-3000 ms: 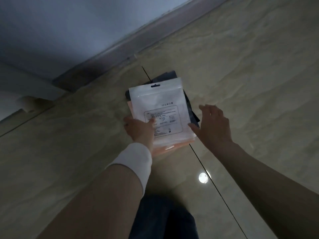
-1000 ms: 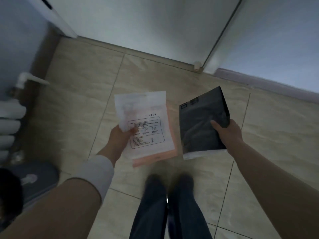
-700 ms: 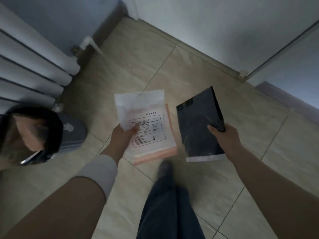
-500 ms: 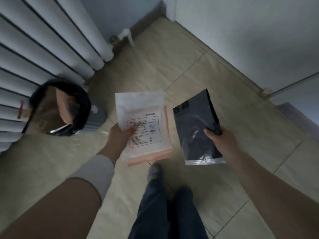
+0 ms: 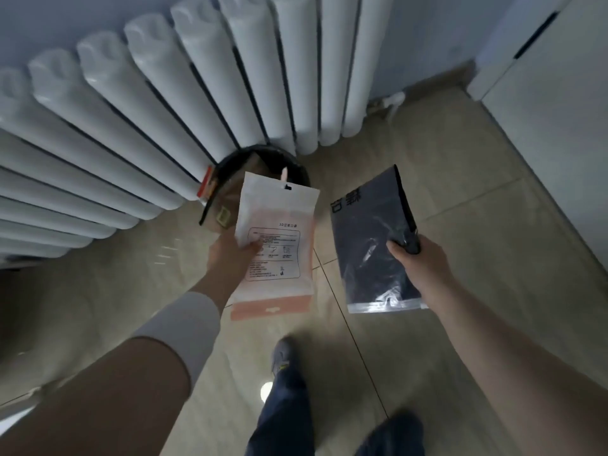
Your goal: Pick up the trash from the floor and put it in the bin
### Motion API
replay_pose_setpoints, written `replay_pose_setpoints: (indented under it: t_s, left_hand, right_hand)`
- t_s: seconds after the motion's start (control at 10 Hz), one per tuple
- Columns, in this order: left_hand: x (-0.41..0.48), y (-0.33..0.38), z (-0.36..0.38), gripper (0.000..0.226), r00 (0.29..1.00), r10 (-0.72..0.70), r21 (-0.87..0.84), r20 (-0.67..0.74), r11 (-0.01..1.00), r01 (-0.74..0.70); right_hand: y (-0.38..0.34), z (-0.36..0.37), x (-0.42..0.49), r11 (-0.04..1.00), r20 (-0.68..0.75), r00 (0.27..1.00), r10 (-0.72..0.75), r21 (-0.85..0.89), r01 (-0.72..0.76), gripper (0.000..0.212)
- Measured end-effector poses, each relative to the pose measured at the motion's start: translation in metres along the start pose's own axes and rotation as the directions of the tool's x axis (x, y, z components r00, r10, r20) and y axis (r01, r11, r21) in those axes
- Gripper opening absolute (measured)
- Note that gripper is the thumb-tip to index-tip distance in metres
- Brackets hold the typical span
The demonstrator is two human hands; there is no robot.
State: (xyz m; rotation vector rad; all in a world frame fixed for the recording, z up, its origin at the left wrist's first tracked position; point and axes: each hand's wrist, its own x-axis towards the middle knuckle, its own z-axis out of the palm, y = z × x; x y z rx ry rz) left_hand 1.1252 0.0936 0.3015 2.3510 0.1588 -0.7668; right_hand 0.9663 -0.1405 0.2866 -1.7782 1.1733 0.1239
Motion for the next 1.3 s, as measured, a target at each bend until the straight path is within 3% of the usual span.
replay_pose_setpoints:
  t_s: [0.2,0.3,0.4,0.6,0.7,0.8,0.9,1.0,1.1,1.3]
  left_hand:
    - [0.067,0.005,-0.062,0.043,1.0,-0.011,-0.047,0.0,0.999,0.011]
    - [0.093,0.017,-0.073,0.04,0.997,-0.013,-0.014,-0.077,1.0,0.012]
    - [0.112,0.031,-0.075,0.035,0.991,-0.044,0.152,-0.13,0.986,0.063]
    - [0.161,0.034,-0.053,0.038,0.995,-0.092,0.314,-0.041,0.944,0.1]
    - [0.179,0.025,-0.034,0.043,0.997,-0.076,0.266,0.0,0.961,0.073]
    - [0.187,0.018,-0.021,0.042,0.995,-0.096,0.291,0.036,0.953,0.082]
    - [0.188,0.013,-0.015,0.042,0.997,-0.082,0.307,0.01,0.949,0.075]
    - [0.179,0.009,-0.018,0.051,0.999,-0.038,0.431,-0.04,0.901,0.051]
    - [0.164,0.009,-0.022,0.055,0.992,0.107,0.646,-0.07,0.762,-0.037]
    - [0.129,0.009,-0.028,0.046,0.946,0.323,0.821,0.042,0.528,-0.217]
  right_hand:
    - [-0.088,0.058,0.035,0.994,0.018,0.996,-0.086,-0.069,0.087,0.031]
    - [-0.123,0.076,0.056,0.988,0.019,0.992,-0.129,-0.088,0.13,0.03]
    - [-0.149,0.096,0.073,0.977,0.06,0.986,-0.157,-0.135,0.163,0.025]
    - [-0.16,0.16,0.115,0.942,0.215,0.965,-0.152,-0.265,0.207,0.039]
    - [-0.155,0.19,0.136,0.944,0.319,0.944,-0.081,-0.28,0.175,0.034]
    - [-0.149,0.203,0.145,0.942,0.379,0.925,-0.023,-0.302,0.147,0.042]
    - [-0.144,0.202,0.144,0.906,0.403,0.914,-0.057,-0.364,0.217,0.055]
    - [-0.144,0.194,0.137,0.835,0.397,0.91,-0.121,-0.455,0.31,0.059]
    - [-0.15,0.188,0.125,0.655,0.366,0.894,-0.258,-0.614,0.441,0.061]
    - [-0.152,0.176,0.091,0.297,0.418,0.804,-0.423,-0.774,0.559,0.062]
